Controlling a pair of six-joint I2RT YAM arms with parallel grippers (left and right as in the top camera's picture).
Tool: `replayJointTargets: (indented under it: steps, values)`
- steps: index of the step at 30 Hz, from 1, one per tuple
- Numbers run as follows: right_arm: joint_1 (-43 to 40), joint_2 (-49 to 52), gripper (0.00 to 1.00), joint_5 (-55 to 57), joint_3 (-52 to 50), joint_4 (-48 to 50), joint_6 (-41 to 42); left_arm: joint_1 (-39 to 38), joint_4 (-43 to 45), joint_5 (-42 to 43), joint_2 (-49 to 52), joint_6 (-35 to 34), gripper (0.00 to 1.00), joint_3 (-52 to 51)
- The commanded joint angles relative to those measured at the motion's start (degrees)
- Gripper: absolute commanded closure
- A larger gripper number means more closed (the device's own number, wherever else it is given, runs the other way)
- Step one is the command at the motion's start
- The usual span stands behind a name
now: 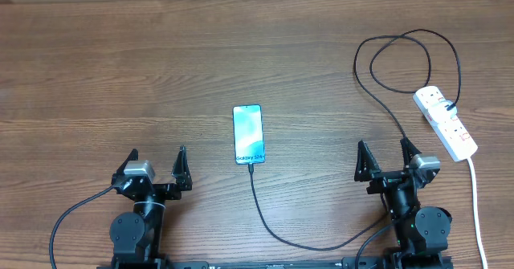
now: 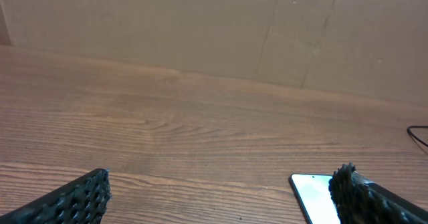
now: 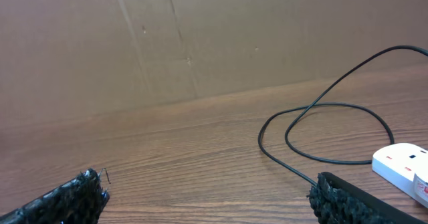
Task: Plug charger to phone and switch on socket
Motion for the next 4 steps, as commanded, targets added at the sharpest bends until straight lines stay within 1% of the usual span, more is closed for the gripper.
replayJointTargets:
  steps: [1,4]
  values:
    - [-0.2,-0.6,0.0,0.6,-0.6,0.1,-0.3,0.5,0.2,0.6,-0.6,1.3,0.0,-0.4]
    - [-0.2,-0.6,0.0,0.6,-0.6,0.1,-0.3,0.5,0.2,0.6,-0.6,1.3,0.01,-0.4]
